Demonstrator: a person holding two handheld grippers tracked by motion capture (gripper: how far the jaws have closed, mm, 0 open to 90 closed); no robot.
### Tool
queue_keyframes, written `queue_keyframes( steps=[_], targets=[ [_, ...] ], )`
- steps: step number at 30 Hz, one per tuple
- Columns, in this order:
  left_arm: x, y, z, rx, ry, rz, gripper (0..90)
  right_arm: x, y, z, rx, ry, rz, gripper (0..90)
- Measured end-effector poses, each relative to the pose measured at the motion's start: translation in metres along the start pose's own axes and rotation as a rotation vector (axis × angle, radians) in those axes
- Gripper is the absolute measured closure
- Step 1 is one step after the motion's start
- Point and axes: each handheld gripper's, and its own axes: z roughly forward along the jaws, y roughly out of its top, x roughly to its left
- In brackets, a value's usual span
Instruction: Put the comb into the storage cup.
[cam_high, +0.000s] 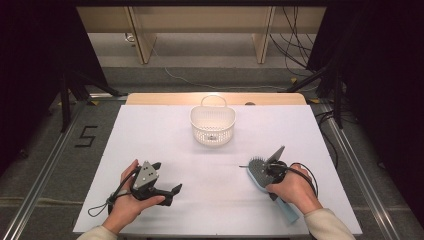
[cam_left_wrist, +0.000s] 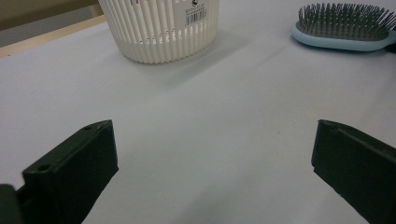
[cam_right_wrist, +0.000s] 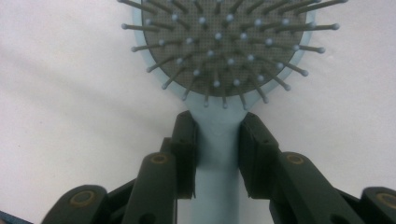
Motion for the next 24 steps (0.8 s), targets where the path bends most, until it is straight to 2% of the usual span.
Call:
queue_keyframes(
  steps=[19,24],
  targets=[
    [0.0000,0.0001,0.0001,-0.001,0.001,-0.001,0.0,-0.0032,-0.0035,-0.0017,-0.020,0.022,0.004,70.4],
    [0.0000,-0.0001,0.0004,0.001,0.002,-0.001,0.0,-0.0053,-0.0064,-0.0040,-0.055,0.042,0.014,70.5]
  ],
)
